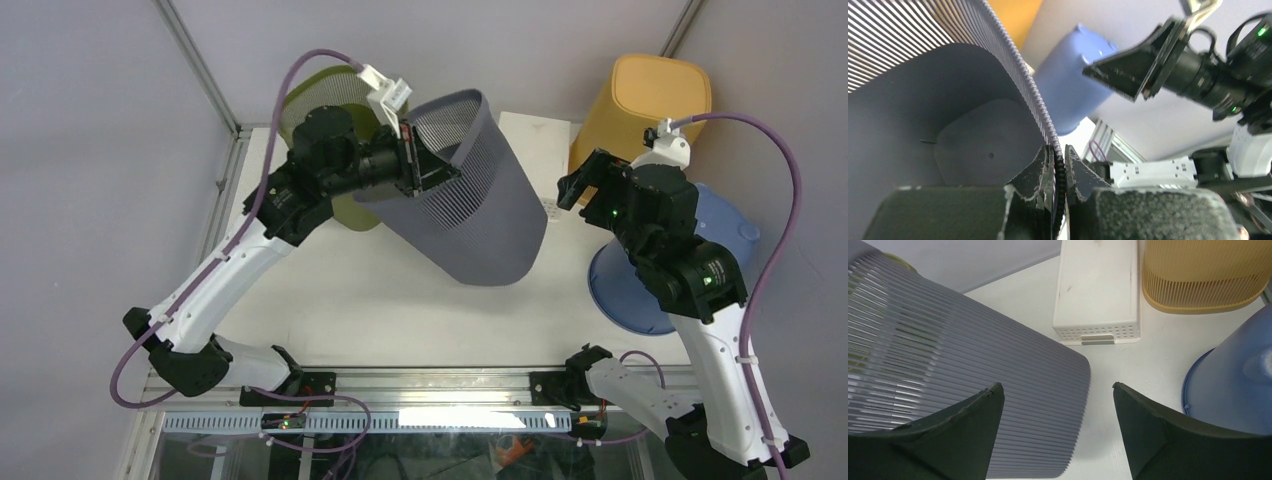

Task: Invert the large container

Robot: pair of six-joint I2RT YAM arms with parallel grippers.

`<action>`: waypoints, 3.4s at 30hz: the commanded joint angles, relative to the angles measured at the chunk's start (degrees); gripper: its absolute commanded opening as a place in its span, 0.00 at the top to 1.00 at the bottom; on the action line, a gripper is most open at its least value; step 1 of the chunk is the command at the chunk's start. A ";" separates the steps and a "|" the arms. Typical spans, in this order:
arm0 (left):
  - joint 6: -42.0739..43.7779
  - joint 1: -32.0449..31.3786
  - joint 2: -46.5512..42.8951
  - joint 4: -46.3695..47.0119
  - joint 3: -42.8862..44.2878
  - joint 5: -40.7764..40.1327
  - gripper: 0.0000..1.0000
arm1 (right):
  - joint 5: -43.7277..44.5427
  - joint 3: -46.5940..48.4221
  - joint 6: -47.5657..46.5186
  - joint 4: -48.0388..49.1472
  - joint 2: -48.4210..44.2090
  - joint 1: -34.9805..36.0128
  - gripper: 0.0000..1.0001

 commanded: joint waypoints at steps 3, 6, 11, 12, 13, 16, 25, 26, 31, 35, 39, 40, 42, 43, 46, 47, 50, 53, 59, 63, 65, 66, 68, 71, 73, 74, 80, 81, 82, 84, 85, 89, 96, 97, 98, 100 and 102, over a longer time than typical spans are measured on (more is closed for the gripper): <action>-8.51 -3.79 -3.06 20.04 -11.08 6.85 1.00 | 0.84 0.87 -1.26 1.97 -0.41 -0.15 0.16; -12.43 -4.34 -4.49 26.93 -16.27 6.46 1.00 | 0.66 0.23 -1.06 2.29 -0.31 -0.15 0.16; -12.57 -4.81 -6.51 30.02 -21.58 1.10 1.00 | 0.61 -0.16 -1.11 2.46 -0.18 -0.19 0.16; -12.73 -4.94 -7.27 31.03 -23.42 -0.64 1.00 | 0.76 -0.23 -1.15 2.47 -0.09 -0.17 0.16; -13.12 -4.97 -8.12 32.26 -25.61 -2.21 1.00 | 0.86 -0.29 -1.15 2.53 -0.05 -0.16 0.15; -14.74 -5.13 -10.34 35.62 -32.61 -8.41 1.00 | 0.69 -0.93 -1.17 3.05 0.09 -0.16 0.15; -12.49 -6.24 -13.61 37.57 -47.55 -19.74 1.00 | -0.43 -3.25 -0.86 3.73 0.95 -0.16 0.15; -10.91 -6.36 -12.73 35.63 -47.23 -19.17 1.00 | -0.40 -3.45 -0.63 3.96 1.07 -0.11 0.15; 1.13 -6.34 -7.51 18.40 -39.67 -17.69 0.37 | -2.18 -5.01 -0.14 5.76 1.65 -0.16 0.15; 7.24 -6.25 -7.25 9.85 -33.95 -23.12 0.15 | -2.54 -6.15 0.15 5.77 1.98 -0.15 0.15; 11.25 -6.25 -5.36 2.06 -23.70 -27.11 0.08 | -2.24 -6.80 0.24 5.53 1.65 -0.16 0.15; 11.74 -6.16 -4.35 0.19 -21.14 -28.57 0.05 | -1.94 -6.70 0.16 5.19 1.63 -0.16 0.15; 12.31 -5.44 -1.62 -3.05 -16.80 -30.32 0.04 | -1.47 -6.69 0.09 4.79 1.47 -0.17 0.15; 12.48 -4.66 -0.32 -3.92 -15.37 -30.45 0.03 | -1.35 -6.62 0.07 4.75 1.33 -0.17 0.15; 11.34 -0.74 3.27 -3.58 -12.98 -28.57 0.01 | -1.26 -6.72 -0.11 4.41 1.19 -0.17 0.15; 10.71 0.73 3.96 -3.09 -12.24 -27.66 0.01 | -1.28 -6.68 -0.04 4.12 1.21 -0.11 0.15; 9.44 3.85 7.75 -0.54 -10.33 -27.13 0.01 | -1.17 -6.48 -0.02 3.41 0.85 -0.16 0.15; 9.51 6.07 10.56 3.85 -9.29 -26.32 0.01 | -0.70 -6.34 -0.02 2.99 0.45 -0.17 0.15; 9.76 11.14 14.52 9.60 -9.67 -32.77 0.01 | -0.76 -5.88 -0.02 2.19 0.44 -0.16 0.15; 7.95 20.19 13.71 10.02 -10.52 -28.36 0.01 | 0.52 -7.46 -0.45 0.19 0.05 -0.24 0.14; 7.61 24.22 12.57 9.79 -11.52 -27.09 0.01 | 1.16 -8.76 0.08 -1.98 0.44 -0.22 0.13; 7.92 25.62 11.88 9.75 -12.23 -27.32 0.01 | 1.67 -9.30 0.63 -3.49 0.81 -0.23 0.13; 8.93 27.32 10.09 9.62 -13.88 -28.84 0.01 | 2.85 -10.21 2.01 -6.35 1.71 -0.40 0.12; 9.44 28.50 7.88 8.37 -15.81 -29.77 0.01 | 3.84 -11.22 3.72 -9.69 1.99 -1.02 0.12; 9.32 28.51 6.18 7.20 -16.27 -27.30 0.01 | 4.28 -11.79 5.19 -10.99 1.89 -1.76 0.11; 8.91 28.53 5.53 6.86 -16.44 -24.77 0.01 | 4.18 -12.06 5.80 -11.63 1.89 -2.25 0.11; 6.84 21.73 0.07 5.93 -16.43 -16.22 0.02 | 1.20 -15.08 8.34 -13.48 1.19 -6.75 0.09; 7.23 19.00 0.07 5.13 -15.74 -16.81 0.02 | 0.36 -15.73 8.19 -13.27 0.97 -7.58 0.09; 7.85 16.02 0.26 4.07 -14.92 -17.43 0.02 | -0.43 -16.13 8.03 -13.14 0.85 -8.35 0.08; 7.89 11.36 0.78 2.40 -13.87 -17.32 0.02 | -2.16 -16.81 7.57 -12.93 0.68 -10.48 0.07; 7.69 9.81 0.87 1.87 -13.95 -16.63 0.02 | -3.53 -17.45 6.92 -12.31 0.29 -11.36 0.05; 6.91 7.08 0.69 0.92 -15.49 -12.33 0.03 | -14.13 -21.27 3.71 -6.80 -2.13 -15.35 0.01; 6.58 2.60 2.05 -1.59 -17.84 -12.18 0.07 | -27.74 -23.99 2.69 2.42 -5.53 -16.51 0.03; 6.15 2.57 2.17 -1.59 -18.40 -12.40 0.07 | -28.33 -23.72 2.70 2.90 -5.58 -16.51 0.04; 6.01 2.55 2.21 -1.59 -18.94 -12.49 0.08 | -28.87 -23.53 2.75 3.28 -5.70 -16.49 0.04; 5.62 2.62 2.07 -1.59 -19.88 -12.46 0.09 | -29.77 -23.01 2.95 3.97 -6.00 -16.49 0.04; 5.42 2.62 1.60 -1.44 -20.46 -11.80 0.09 | -31.14 -22.69 3.17 4.86 -6.24 -16.50 0.04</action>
